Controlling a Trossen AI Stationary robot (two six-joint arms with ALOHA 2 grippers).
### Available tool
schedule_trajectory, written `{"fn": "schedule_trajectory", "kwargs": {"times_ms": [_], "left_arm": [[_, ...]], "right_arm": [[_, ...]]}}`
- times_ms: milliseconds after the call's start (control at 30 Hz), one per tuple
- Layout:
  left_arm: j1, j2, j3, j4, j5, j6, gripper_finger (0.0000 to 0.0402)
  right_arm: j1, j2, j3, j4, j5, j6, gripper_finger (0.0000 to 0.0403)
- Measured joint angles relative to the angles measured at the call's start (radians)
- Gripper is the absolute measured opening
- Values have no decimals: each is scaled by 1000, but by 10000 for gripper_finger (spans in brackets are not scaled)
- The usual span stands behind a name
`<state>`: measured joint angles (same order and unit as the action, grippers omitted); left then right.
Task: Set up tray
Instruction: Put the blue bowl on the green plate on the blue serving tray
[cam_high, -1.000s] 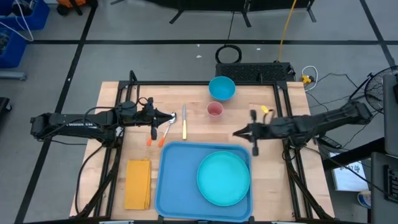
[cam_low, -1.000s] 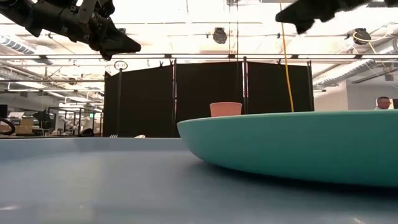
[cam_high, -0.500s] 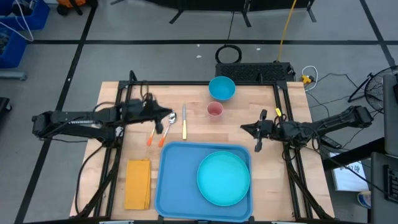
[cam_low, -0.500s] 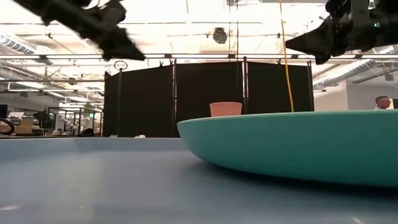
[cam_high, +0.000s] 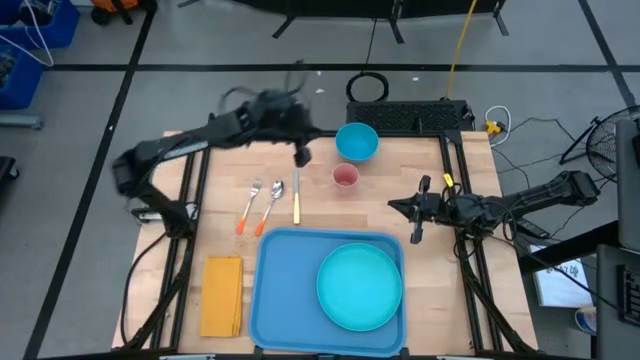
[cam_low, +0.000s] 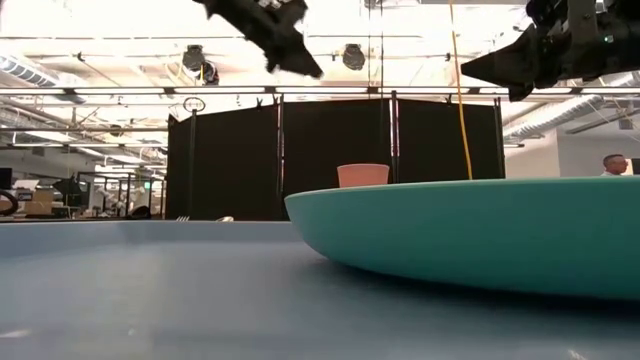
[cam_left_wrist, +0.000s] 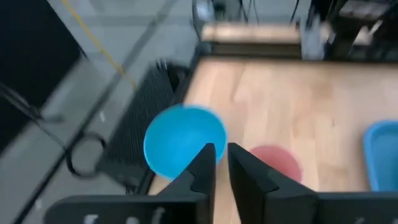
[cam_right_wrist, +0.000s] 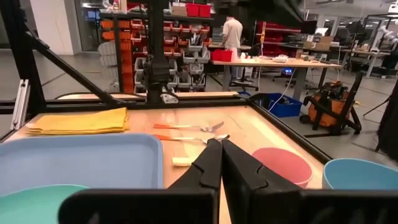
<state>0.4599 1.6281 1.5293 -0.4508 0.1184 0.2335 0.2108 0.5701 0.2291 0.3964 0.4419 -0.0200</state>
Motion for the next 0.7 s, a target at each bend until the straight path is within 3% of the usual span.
{"fn": "schedule_trajectory", "kwargs": {"times_ms": [133,367,533,700], "left_arm": [[28,212,255,-210,-10,34,115],[52,504,599,-304,-15,54,257],[61,626,742,-312,-15,57,314],[99,684,776,-298,-12,7,330]], "right_arm": [[0,0,0,-15,0,0,0],[0,0,0,-13,0,0,0],[0,0,0,-13,2,1,0],[-1,0,0,-13,5,12,0]]}}
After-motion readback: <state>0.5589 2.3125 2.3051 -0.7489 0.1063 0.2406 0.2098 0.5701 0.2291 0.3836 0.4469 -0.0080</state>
